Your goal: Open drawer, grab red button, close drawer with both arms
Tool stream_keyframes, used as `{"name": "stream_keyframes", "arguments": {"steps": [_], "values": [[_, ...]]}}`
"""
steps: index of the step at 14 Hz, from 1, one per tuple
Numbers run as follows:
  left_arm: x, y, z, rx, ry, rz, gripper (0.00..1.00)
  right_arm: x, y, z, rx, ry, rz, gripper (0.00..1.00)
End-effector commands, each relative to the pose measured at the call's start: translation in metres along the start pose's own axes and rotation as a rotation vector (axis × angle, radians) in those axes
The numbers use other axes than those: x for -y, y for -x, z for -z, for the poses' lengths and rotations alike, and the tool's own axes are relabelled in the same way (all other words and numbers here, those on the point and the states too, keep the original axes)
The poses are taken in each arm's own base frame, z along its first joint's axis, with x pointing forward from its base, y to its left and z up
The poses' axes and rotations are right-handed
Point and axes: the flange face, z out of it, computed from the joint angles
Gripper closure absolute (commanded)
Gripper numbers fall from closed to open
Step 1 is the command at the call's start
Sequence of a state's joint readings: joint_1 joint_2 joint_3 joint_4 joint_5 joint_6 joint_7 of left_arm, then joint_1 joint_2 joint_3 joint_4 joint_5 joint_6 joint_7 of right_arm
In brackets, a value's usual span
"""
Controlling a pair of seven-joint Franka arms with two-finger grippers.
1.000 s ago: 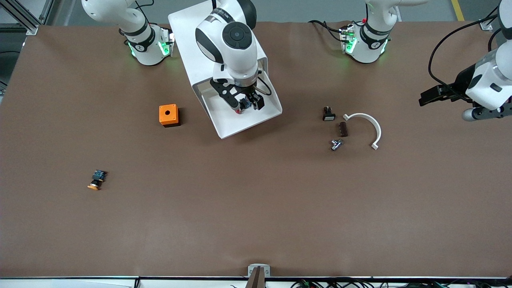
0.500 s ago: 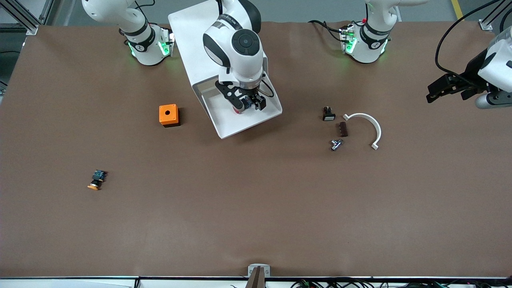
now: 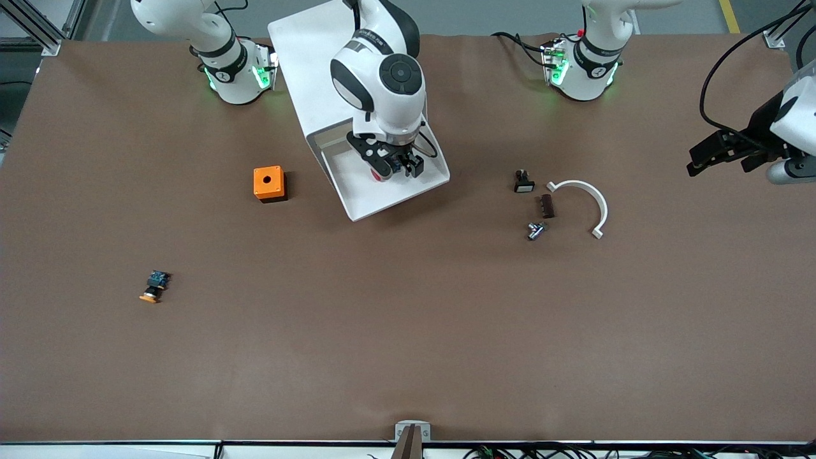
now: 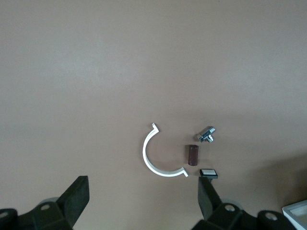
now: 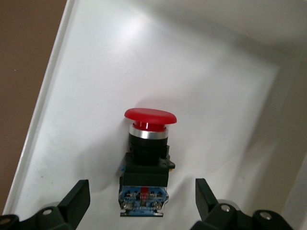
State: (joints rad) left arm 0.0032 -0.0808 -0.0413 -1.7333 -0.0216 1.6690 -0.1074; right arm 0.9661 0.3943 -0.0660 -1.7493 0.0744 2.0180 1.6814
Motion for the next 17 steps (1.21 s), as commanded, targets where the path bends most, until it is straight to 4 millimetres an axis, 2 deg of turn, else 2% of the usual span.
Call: {"name": "stream_keyframes", "arguments": {"steps": [1, 2, 3, 4, 5, 6, 9, 10, 12, 13, 15, 17], "values": [[0.005, 0.033, 0.002, -0.063, -0.014, -0.038, 0.0, -0.001, 0.001, -0.003, -0.023, 0.005, -0.01, 0.06], [0.005, 0.033, 0.003, -0.069, -0.014, -0.049, 0.0, -0.001, 0.001, -0.003, -0.024, 0.005, -0.007, 0.13], [0.005, 0.031, 0.002, -0.069, -0.013, -0.05, 0.0, -0.001, 0.001, -0.003, -0.026, 0.006, -0.007, 0.27], [0.006, 0.029, 0.002, -0.069, -0.008, -0.047, 0.0, 0.0, 0.0, -0.002, -0.026, 0.004, -0.008, 0.47], [0.007, 0.028, 0.005, -0.073, -0.005, -0.043, 0.0, 0.0, 0.0, -0.002, -0.026, 0.004, -0.008, 0.59], [0.007, 0.025, 0.007, -0.078, -0.006, -0.044, 0.0, 0.0, 0.0, -0.002, -0.025, 0.005, -0.008, 0.69], [0.003, 0.019, 0.029, -0.114, -0.001, -0.035, 0.0, -0.001, -0.001, -0.001, -0.027, 0.012, -0.011, 0.89], [-0.001, 0.021, 0.031, -0.096, -0.003, -0.037, 0.0, 0.0, -0.005, 0.0, -0.026, 0.014, -0.015, 0.92], [-0.004, 0.027, 0.051, -0.061, -0.002, -0.038, 0.0, 0.001, -0.014, 0.006, -0.026, 0.019, -0.011, 0.97], [-0.004, 0.028, 0.057, -0.039, 0.01, -0.038, 0.0, 0.006, -0.027, 0.015, -0.02, 0.007, -0.021, 0.98], [-0.01, 0.019, 0.061, -0.03, 0.023, -0.041, 0.0, 0.011, -0.05, 0.043, 0.001, 0.022, 0.008, 0.99], [-0.009, 0.009, 0.065, -0.014, 0.014, -0.04, 0.0, 0.012, -0.093, 0.081, 0.02, 0.05, 0.055, 1.0]]}}
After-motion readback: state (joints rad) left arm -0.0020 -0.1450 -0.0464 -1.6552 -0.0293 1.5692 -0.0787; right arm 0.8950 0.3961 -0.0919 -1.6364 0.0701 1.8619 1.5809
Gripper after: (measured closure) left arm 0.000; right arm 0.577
